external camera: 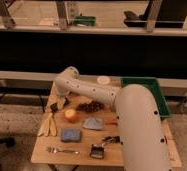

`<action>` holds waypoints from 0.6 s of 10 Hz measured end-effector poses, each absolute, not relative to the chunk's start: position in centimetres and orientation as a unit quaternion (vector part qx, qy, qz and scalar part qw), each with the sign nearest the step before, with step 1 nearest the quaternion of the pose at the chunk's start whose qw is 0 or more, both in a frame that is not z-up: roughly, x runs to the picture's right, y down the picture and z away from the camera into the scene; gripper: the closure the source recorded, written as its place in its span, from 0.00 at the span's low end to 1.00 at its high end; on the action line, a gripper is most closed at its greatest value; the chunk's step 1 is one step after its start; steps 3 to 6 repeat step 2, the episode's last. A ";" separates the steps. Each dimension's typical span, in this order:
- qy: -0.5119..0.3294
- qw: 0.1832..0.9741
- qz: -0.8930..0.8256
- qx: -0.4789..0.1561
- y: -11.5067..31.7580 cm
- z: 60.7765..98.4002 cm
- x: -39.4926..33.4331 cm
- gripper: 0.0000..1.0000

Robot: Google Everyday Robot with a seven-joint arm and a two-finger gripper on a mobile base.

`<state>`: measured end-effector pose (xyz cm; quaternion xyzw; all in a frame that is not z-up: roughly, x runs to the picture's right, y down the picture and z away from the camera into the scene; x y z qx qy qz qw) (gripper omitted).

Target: Place eraser in table surface

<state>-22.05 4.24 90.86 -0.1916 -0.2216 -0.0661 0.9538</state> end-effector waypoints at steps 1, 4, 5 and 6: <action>-0.223 0.954 -0.067 -0.191 4.1 90.7 -21.9 0.20; -0.223 0.954 -0.067 -0.189 3.6 90.3 -21.4 0.20; -0.223 0.954 -0.067 -0.189 3.6 90.3 -21.4 0.20; -0.223 0.954 -0.067 -0.189 3.6 90.3 -21.4 0.20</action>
